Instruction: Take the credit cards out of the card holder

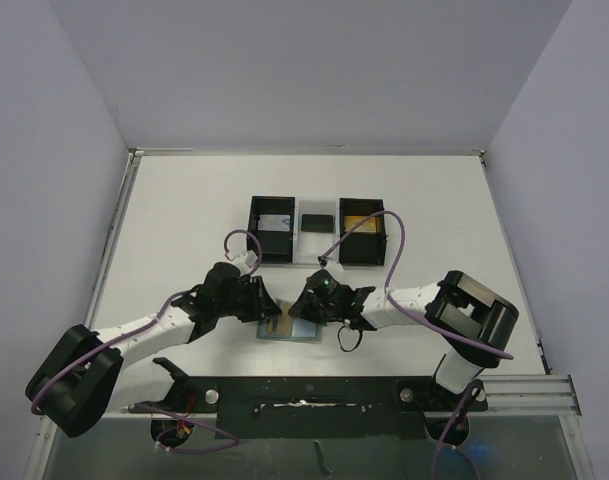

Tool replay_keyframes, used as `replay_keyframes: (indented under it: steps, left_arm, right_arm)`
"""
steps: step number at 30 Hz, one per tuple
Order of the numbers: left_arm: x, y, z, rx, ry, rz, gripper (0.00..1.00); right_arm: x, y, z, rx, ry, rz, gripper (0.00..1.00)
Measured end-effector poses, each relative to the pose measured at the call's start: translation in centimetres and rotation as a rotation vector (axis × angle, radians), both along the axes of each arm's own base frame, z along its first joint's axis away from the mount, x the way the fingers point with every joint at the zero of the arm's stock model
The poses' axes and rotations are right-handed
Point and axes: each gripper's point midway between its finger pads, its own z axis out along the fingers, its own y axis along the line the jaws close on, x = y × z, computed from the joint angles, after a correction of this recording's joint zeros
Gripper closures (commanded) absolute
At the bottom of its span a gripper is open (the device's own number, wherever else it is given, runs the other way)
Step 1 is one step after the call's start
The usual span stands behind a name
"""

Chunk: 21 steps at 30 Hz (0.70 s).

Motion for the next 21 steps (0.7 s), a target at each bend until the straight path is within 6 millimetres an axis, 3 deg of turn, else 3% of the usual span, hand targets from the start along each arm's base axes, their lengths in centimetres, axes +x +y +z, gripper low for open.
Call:
replay_keyframes:
  steps: [3, 11, 21]
  left_arm:
    - [-0.2, -0.5, 0.3, -0.024, 0.002, -0.021, 0.72]
    - [-0.9, -1.9, 0.4, -0.087, 0.051, -0.079, 0.69]
    - [-1.3, -4.6, 1.5, -0.140, 0.077, -0.187, 0.58]
  right_arm:
    - [0.0, -0.1, 0.1, 0.000, -0.005, 0.003, 0.97]
    - [0.7, -2.2, 1.0, -0.057, -0.029, 0.000, 0.74]
    - [2.4, -7.1, 7.7, -0.084, -0.169, -0.168, 0.52]
